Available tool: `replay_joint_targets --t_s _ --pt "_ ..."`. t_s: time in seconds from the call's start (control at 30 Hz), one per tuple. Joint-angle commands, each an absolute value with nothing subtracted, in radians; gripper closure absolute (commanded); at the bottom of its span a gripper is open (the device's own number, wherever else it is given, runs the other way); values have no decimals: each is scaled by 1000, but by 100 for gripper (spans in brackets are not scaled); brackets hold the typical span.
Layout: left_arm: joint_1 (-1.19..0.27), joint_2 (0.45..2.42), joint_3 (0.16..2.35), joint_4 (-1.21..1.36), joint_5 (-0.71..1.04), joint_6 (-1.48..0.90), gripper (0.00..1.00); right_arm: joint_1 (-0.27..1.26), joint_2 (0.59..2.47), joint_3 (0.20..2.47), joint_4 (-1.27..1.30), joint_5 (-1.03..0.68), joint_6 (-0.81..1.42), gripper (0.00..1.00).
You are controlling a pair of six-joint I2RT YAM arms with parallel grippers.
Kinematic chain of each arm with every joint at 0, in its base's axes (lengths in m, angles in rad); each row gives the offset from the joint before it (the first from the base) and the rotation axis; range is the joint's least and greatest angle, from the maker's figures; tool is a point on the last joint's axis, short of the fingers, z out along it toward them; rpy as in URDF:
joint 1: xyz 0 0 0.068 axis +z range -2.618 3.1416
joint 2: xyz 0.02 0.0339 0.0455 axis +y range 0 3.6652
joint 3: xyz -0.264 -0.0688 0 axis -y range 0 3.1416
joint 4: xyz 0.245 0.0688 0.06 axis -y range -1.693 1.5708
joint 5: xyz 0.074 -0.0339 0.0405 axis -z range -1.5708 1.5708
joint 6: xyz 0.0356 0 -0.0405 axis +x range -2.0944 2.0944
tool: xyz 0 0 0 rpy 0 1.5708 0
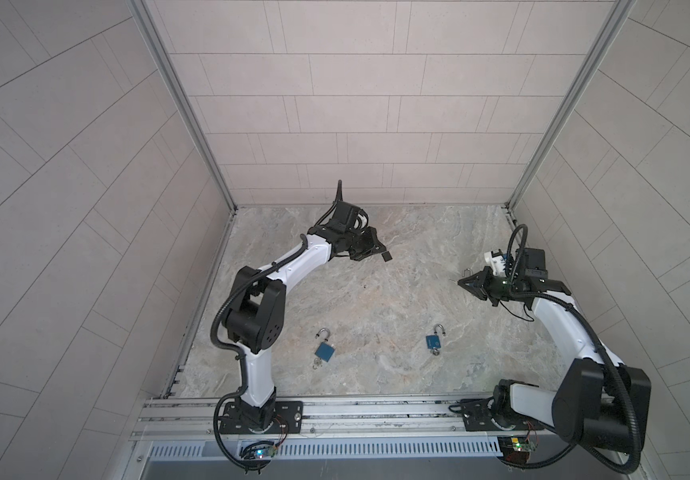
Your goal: Lock with the key
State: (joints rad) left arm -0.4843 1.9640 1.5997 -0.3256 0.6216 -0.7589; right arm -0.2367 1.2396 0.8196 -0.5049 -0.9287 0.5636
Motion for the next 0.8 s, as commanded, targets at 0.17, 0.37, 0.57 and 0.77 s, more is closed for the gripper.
replay_joint_targets --t_s 0.17,0.37,0.57,0.77 --pt "-560 2237 1920 -458 672 -676 100 -257 1288 852 -501 -887 504 100" --pt "-622 2445 2189 -496 691 -704 100 -305 1316 854 -514 -849 494 100" --pt "-668 2588 2357 -380 738 -761 100 -352 1327 858 -513 -864 488 100" --pt "-670 2666 2409 -336 780 -797 100 -363 1333 878 -513 -869 492 100"
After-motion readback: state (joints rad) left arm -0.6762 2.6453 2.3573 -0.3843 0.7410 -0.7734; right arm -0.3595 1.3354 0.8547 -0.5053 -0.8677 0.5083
